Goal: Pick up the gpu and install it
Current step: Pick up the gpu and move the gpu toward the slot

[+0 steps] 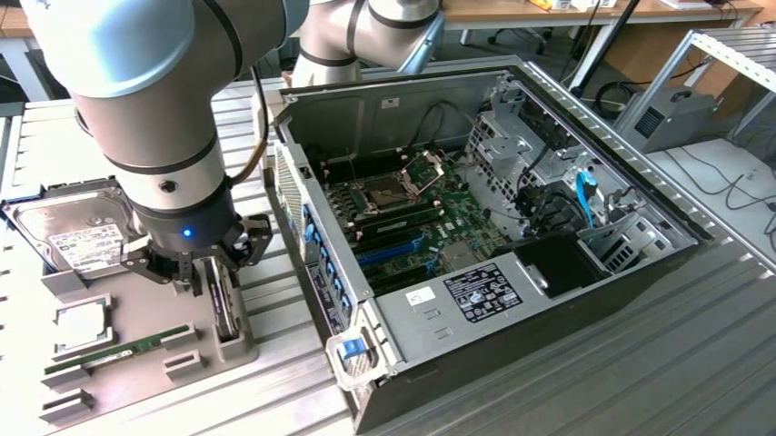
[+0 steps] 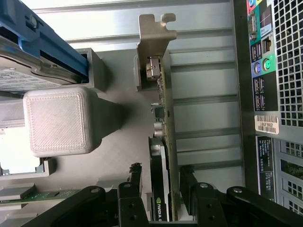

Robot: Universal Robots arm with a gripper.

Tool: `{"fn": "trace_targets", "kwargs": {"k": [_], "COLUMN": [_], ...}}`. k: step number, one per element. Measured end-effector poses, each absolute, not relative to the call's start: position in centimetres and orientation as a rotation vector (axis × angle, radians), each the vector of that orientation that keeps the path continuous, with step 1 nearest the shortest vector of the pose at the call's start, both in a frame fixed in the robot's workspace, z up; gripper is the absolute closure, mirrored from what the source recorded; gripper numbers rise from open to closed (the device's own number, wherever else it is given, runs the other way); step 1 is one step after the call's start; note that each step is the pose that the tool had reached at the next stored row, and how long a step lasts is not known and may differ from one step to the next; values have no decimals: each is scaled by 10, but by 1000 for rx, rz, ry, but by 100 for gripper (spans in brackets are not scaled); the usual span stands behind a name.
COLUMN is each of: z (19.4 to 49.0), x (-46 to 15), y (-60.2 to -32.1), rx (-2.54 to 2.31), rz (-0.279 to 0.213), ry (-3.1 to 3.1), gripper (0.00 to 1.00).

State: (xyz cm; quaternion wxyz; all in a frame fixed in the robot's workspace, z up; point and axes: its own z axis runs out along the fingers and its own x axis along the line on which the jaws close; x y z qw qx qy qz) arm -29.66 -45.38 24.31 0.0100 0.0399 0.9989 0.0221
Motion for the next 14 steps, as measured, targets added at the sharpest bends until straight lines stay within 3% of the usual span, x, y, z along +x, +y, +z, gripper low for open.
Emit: {"fn": "trace_targets", "kwargs": {"k": [14], "z": [243], "x": [-294], "y": [-454], "rx": [126], "rz": [68], "ry": [3145], "gripper": [55]}}
